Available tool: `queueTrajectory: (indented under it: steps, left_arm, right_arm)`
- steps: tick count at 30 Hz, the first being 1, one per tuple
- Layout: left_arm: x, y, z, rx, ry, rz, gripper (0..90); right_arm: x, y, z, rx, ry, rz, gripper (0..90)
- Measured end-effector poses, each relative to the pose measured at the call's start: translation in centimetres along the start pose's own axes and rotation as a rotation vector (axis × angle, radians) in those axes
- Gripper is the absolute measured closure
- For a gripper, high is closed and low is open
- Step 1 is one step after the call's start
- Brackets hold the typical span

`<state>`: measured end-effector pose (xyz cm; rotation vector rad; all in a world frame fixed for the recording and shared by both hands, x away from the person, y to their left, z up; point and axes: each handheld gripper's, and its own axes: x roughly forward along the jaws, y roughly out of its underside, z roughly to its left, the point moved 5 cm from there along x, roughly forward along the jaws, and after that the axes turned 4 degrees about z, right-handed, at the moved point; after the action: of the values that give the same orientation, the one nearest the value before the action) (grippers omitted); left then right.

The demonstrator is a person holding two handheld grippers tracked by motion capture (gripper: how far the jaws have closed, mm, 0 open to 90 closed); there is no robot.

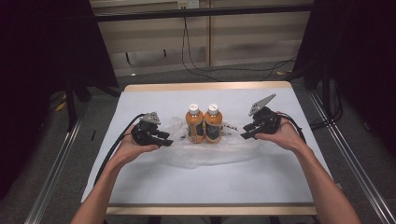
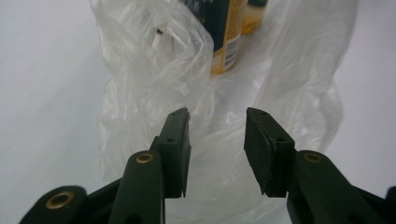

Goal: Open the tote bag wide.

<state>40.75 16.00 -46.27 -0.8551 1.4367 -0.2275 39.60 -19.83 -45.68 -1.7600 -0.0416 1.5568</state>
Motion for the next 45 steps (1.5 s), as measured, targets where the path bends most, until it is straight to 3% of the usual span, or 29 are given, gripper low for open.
queueTrajectory:
  steps: [6, 9, 12, 16, 18, 20, 27, 30, 34, 35, 38, 41, 45]
  left_arm:
    - [-1.9, -1.0, -0.4, -0.025, 0.007, -0.096, 58.5]
    - [-2.3, -2.0, -1.1, -0.025, 0.029, -0.137, 65.6]
    - [-1.3, -2.9, -2.0, -0.017, 0.056, -0.156, 78.3]
    - [1.2, -3.3, -2.8, -0.02, 0.092, -0.131, 87.3]
    - [2.2, -3.5, -3.3, -0.011, 0.096, -0.13, 89.2]
    - [3.3, -3.8, -3.6, -0.013, 0.097, -0.115, 90.0]
    - [6.3, -4.4, -4.0, -0.036, 0.091, -0.088, 90.0]
    - [7.4, -4.5, -4.1, -0.027, 0.07, -0.047, 89.8]
    - [8.7, -4.3, -4.6, -0.031, 0.089, -0.028, 89.4]
    - [9.0, -4.1, -4.6, -0.015, 0.084, 0.002, 89.2]
    - [9.0, -4.0, -4.9, -0.019, 0.086, 0.009, 89.2]
    - [9.1, -3.4, -5.0, 0.024, 0.08, 0.057, 89.3]
    - [9.0, -2.1, -5.2, -0.003, 0.097, 0.051, 89.7]
  right_arm:
    - [-1.0, -1.4, 0.2, 0.004, -0.012, -0.056, 63.6]
    - [-1.4, -2.5, 0.2, 0.011, -0.025, -0.081, 67.5]
    - [-1.2, -3.6, 0.4, 0.004, -0.03, -0.094, 70.9]
    - [-0.1, -5.1, 0.8, 0.005, -0.056, -0.093, 86.3]
    - [0.9, -5.4, 0.6, 0.035, -0.061, -0.073, 90.0]
    - [2.2, -5.4, 0.3, 0.068, -0.076, -0.048, 90.0]
    - [5.2, -5.2, -0.9, 0.114, -0.038, 0.002, 90.0]
    - [6.3, -5.1, -1.2, 0.126, -0.042, 0.032, 90.0]
    - [8.1, -5.0, -2.0, 0.137, -0.073, 0.032, 90.0]
    - [8.5, -5.0, -2.2, 0.142, -0.086, 0.026, 90.0]
    - [9.6, -5.0, -2.6, 0.169, -0.09, 0.041, 90.0]
    - [10.0, -5.3, -2.9, 0.194, -0.084, 0.037, 90.0]
    - [10.2, -5.8, -3.7, 0.211, -0.063, 0.041, 90.0]
